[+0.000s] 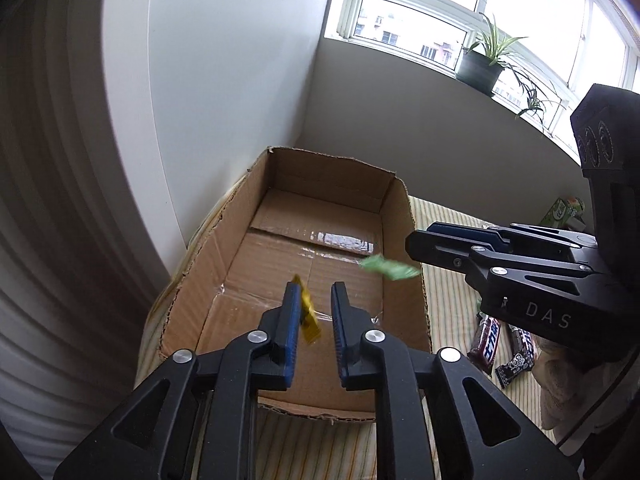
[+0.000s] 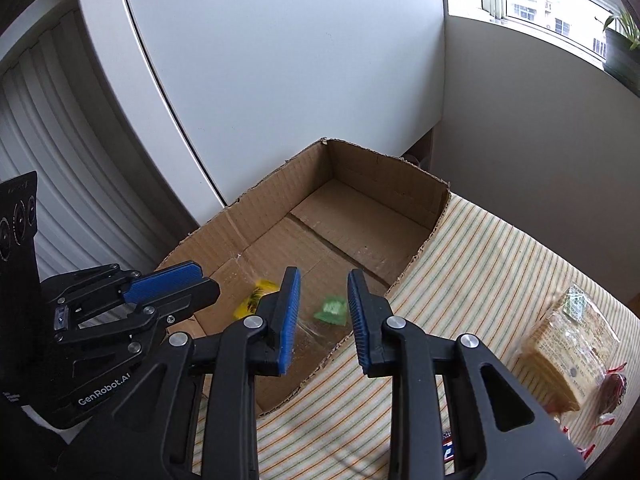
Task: Organize snacks
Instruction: 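Carry both packets over the cardboard box and open both tools to drop them, then grasp the chocolate bar with the left tool while the right tool grasps the small clear green candy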
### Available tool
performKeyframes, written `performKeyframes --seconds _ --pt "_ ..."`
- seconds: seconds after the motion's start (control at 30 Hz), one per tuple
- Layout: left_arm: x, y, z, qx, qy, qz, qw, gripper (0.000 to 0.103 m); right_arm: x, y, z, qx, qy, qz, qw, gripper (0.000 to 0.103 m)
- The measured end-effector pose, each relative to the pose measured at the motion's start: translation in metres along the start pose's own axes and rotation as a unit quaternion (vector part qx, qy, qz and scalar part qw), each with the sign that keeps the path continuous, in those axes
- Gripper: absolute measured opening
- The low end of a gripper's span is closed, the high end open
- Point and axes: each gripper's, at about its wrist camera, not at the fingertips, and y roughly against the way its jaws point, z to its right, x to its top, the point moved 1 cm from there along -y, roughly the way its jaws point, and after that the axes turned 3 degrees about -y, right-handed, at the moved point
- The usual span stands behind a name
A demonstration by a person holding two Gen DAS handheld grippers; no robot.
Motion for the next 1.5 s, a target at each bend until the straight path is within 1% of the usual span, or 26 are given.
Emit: performKeyframes --seconds 0.13,0.2,0.3,0.47,0.63,0.77,0.93,1.03,1.1,1.27,1.3,1.33,1.37,1.4,1.47,1.5 --pt "-0.001 0.004 0.001 0.001 0.004 0.002 1.0 0.019 -0.004 0.011 0.007 -0.004 -0.01 0.005 1.0 0.026" --pt "-0.002 0.006 0.003 0.001 0.005 0.003 1.0 0.019 -0.01 0.023 0.01 -0.009 -0.015 0.01 1.0 0.029" --pt "-0.005 0.012 0.011 -0.003 -0.002 0.004 1.0 0.019 -0.021 0.046 0.016 -0.028 -0.02 0.022 0.999 0.036" --pt "-0.012 0.024 0.031 -0.012 -0.014 0.008 0.9998 0.019 -0.046 0.087 0.04 -0.056 -0.044 0.04 0.997 0.036" --pt "-0.02 0.03 0.055 -0.029 -0.033 0.005 0.999 0.019 -0.078 0.125 0.07 -0.099 -0.07 0.051 0.991 0.036" --pt "-0.027 0.028 0.078 -0.045 -0.047 -0.003 0.9979 0.019 -0.107 0.152 0.1 -0.122 -0.101 0.048 0.986 0.036" --pt "-0.038 0.024 0.11 -0.066 -0.068 -0.018 0.9953 0.019 -0.142 0.173 0.131 -0.144 -0.132 0.037 0.98 0.036" --pt "-0.045 0.021 0.128 -0.084 -0.083 -0.027 0.9927 0.02 -0.16 0.181 0.148 -0.154 -0.147 0.031 0.977 0.036" --pt "-0.048 0.019 0.139 -0.086 -0.09 -0.032 0.9917 0.025 -0.171 0.184 0.159 -0.163 -0.156 0.027 0.974 0.036" --pt "-0.051 0.006 0.159 -0.088 -0.111 -0.047 0.9888 0.026 -0.196 0.184 0.184 -0.179 -0.183 0.009 0.967 0.037" --pt "-0.051 0.003 0.162 -0.086 -0.114 -0.049 0.9885 0.026 -0.2 0.182 0.188 -0.178 -0.186 0.004 0.966 0.038" --pt "-0.05 0.0 0.164 -0.084 -0.117 -0.05 0.9883 0.026 -0.203 0.178 0.19 -0.176 -0.187 -0.002 0.966 0.041" --pt "-0.049 -0.003 0.165 -0.084 -0.119 -0.052 0.988 0.03 -0.206 0.174 0.192 -0.176 -0.187 -0.005 0.966 0.055" --pt "-0.048 -0.007 0.166 -0.084 -0.12 -0.054 0.9877 0.038 -0.209 0.172 0.192 -0.177 -0.184 -0.007 0.967 0.064" --pt "-0.048 -0.014 0.167 -0.084 -0.127 -0.057 0.9867 0.048 -0.212 0.166 0.191 -0.181 -0.176 -0.011 0.968 0.064" --pt "-0.048 -0.018 0.168 -0.081 -0.133 -0.059 0.9861 0.049 -0.213 0.162 0.19 -0.183 -0.172 -0.013 0.968 0.064"
